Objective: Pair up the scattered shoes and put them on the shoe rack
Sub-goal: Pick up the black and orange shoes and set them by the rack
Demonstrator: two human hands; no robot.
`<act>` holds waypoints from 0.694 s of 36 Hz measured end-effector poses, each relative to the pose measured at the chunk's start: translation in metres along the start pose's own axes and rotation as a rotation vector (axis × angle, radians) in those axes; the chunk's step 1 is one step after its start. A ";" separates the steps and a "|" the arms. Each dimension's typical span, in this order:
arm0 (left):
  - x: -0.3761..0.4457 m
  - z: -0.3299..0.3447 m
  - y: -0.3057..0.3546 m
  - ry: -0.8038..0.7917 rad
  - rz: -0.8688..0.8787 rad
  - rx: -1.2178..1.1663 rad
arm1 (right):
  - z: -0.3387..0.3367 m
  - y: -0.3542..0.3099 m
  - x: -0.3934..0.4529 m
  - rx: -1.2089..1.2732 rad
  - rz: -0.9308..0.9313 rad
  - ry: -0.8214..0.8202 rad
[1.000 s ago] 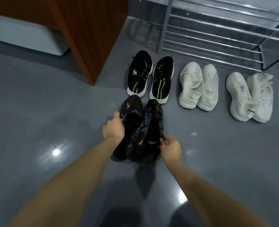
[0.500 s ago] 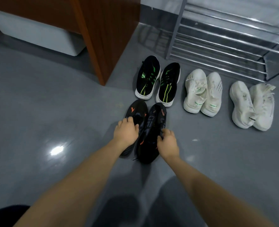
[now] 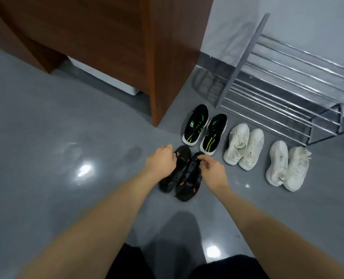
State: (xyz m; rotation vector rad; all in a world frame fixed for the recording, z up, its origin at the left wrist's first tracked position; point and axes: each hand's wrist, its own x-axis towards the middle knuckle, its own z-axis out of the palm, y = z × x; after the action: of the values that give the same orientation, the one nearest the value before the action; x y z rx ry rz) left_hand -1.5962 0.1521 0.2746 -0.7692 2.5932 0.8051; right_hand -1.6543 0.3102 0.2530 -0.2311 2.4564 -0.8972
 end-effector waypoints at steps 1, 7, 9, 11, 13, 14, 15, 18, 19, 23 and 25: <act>-0.011 -0.020 0.003 0.001 -0.017 -0.002 | -0.009 -0.018 -0.009 -0.012 -0.010 -0.014; -0.078 -0.130 0.006 0.014 -0.076 -0.102 | -0.058 -0.131 -0.066 -0.061 -0.063 -0.076; -0.102 -0.166 0.004 0.030 -0.106 -0.144 | -0.070 -0.168 -0.082 -0.083 -0.076 -0.096; -0.124 -0.200 -0.001 0.051 -0.137 -0.175 | -0.078 -0.205 -0.098 -0.086 -0.098 -0.135; -0.146 -0.232 -0.011 0.066 -0.172 -0.213 | -0.082 -0.244 -0.116 -0.104 -0.130 -0.170; -0.156 -0.244 -0.017 0.070 -0.189 -0.233 | -0.083 -0.261 -0.125 -0.118 -0.148 -0.182; -0.164 -0.253 -0.020 0.068 -0.201 -0.246 | -0.084 -0.273 -0.131 -0.125 -0.165 -0.193; -0.196 -0.289 -0.042 0.077 -0.232 -0.281 | -0.082 -0.320 -0.156 -0.180 -0.239 -0.242; -0.206 -0.301 -0.051 0.086 -0.237 -0.291 | -0.081 -0.335 -0.165 -0.209 -0.268 -0.255; -0.251 -0.345 -0.087 0.151 -0.280 -0.325 | -0.070 -0.399 -0.196 -0.313 -0.384 -0.317; -0.274 -0.366 -0.105 0.218 -0.327 -0.347 | -0.060 -0.430 -0.211 -0.337 -0.466 -0.346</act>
State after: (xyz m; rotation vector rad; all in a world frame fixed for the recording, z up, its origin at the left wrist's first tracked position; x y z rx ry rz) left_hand -1.3650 -0.0303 0.6401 -1.4085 2.4334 1.1320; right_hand -1.5109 0.0820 0.6533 -1.0203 2.2398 -0.5458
